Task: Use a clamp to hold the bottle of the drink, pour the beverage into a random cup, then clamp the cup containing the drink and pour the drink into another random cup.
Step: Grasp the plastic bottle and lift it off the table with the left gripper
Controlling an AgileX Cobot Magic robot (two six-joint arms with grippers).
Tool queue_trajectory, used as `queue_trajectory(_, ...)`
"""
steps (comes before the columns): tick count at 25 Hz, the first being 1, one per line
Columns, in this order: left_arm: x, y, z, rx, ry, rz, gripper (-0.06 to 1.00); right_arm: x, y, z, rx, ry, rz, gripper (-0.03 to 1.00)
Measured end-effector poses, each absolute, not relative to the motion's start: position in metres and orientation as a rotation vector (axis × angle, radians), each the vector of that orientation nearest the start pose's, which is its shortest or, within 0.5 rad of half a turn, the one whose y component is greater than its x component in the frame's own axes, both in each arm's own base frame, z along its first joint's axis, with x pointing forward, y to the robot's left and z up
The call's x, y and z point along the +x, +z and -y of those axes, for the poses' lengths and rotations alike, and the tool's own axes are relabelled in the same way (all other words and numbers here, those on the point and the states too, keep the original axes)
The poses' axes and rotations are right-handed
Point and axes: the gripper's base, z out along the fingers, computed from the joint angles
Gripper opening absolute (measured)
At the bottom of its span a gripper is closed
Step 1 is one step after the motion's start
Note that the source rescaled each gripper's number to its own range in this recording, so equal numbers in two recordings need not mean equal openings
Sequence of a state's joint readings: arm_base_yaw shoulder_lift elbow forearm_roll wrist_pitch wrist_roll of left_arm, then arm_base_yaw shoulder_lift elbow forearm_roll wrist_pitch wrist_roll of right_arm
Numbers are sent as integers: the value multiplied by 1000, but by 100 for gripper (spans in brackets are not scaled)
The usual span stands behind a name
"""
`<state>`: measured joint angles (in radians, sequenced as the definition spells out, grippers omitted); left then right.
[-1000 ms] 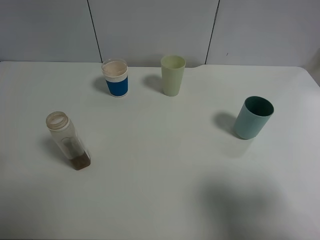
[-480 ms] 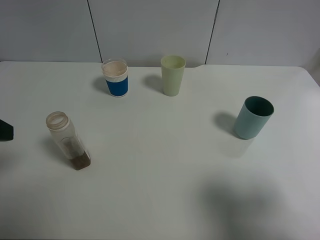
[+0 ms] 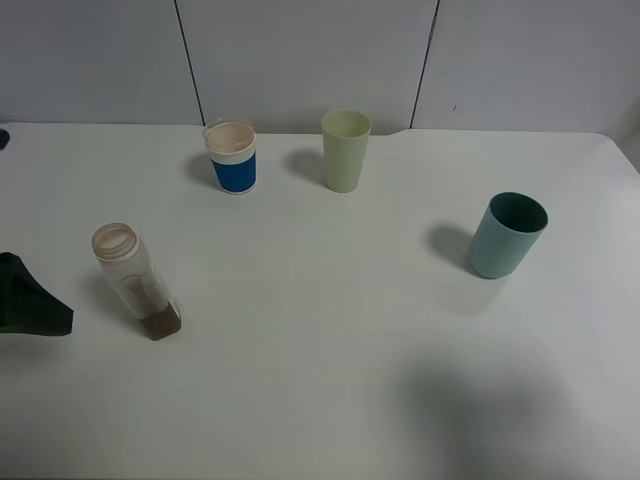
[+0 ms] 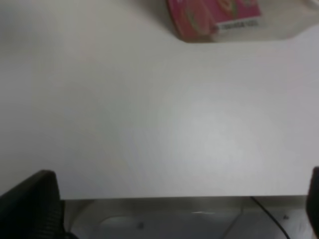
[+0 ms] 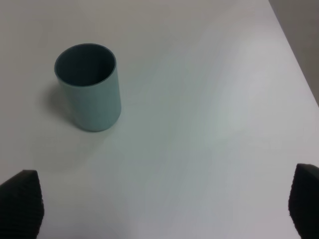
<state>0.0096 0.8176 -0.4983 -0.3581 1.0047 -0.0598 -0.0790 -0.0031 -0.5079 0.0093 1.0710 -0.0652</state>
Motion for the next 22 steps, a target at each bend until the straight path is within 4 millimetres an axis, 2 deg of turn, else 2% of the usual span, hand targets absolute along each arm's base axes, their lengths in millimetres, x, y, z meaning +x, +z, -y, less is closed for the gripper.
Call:
queue_trajectory(9, 113, 214, 33, -343, -616, -2711, 100, -7, 279, -1, 14, -79, -2044, 97)
queue_trajectory(17, 119, 201, 34, -400, -638, -2728, 100, -7, 279, -1, 14, -79, -2044, 97)
queue_trajectory(22, 126, 193, 45, -282, -596, -2759, 100, -7, 279, -1, 14, -79, -2044, 97)
